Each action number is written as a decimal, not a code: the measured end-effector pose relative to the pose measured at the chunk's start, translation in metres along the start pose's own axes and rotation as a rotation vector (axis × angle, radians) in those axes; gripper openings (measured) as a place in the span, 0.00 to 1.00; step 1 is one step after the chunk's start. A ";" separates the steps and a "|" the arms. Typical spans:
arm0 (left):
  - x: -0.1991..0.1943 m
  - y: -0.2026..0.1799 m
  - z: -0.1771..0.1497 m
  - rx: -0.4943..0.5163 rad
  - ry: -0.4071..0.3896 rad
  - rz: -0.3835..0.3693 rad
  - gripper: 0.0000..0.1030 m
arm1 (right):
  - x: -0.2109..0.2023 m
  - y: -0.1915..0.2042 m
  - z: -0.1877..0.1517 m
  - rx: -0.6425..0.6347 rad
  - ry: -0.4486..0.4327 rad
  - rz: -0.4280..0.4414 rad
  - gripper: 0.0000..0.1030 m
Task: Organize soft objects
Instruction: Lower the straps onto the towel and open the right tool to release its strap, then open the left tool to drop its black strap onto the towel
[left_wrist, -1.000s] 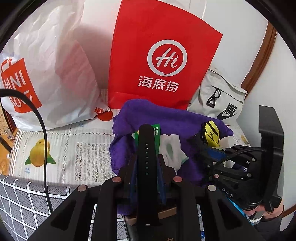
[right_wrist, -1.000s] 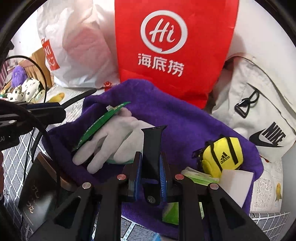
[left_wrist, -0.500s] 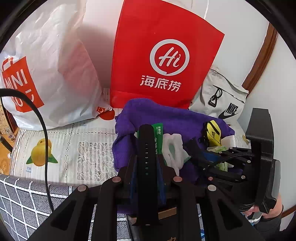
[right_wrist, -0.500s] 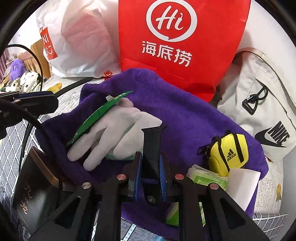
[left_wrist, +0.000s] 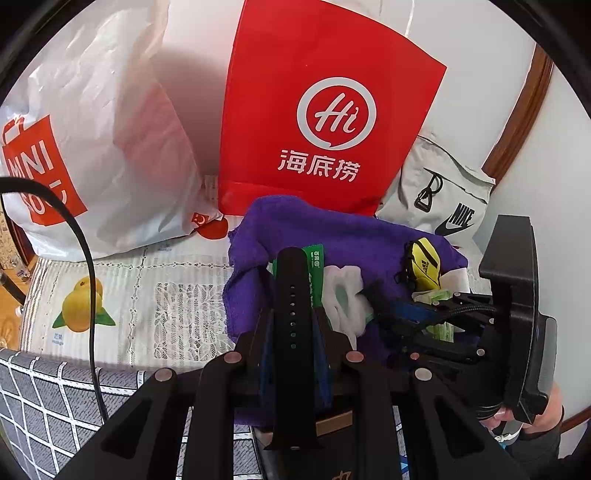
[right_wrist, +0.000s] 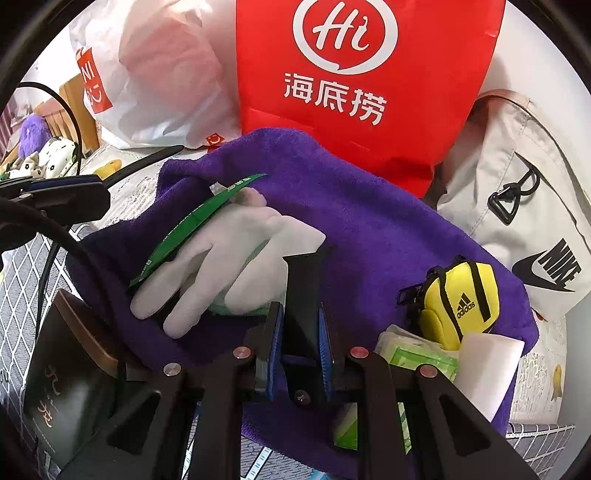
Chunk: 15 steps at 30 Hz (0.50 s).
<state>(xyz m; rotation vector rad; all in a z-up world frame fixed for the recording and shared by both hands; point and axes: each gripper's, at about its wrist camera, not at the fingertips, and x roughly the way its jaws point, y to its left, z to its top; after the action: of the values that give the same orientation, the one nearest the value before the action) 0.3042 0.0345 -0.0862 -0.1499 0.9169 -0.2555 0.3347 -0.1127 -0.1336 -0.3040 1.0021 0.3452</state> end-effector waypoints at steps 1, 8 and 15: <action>0.000 0.000 0.000 0.002 0.001 0.000 0.19 | 0.000 0.000 0.000 -0.002 -0.002 0.001 0.21; 0.001 -0.002 0.001 0.008 0.002 -0.005 0.19 | -0.009 0.000 0.000 -0.016 -0.033 -0.013 0.46; 0.002 -0.003 0.002 0.009 0.006 -0.017 0.19 | -0.028 -0.009 0.000 0.005 -0.058 -0.016 0.47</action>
<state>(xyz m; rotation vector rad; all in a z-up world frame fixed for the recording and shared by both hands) 0.3069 0.0306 -0.0858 -0.1486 0.9204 -0.2763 0.3247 -0.1247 -0.1089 -0.2959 0.9425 0.3350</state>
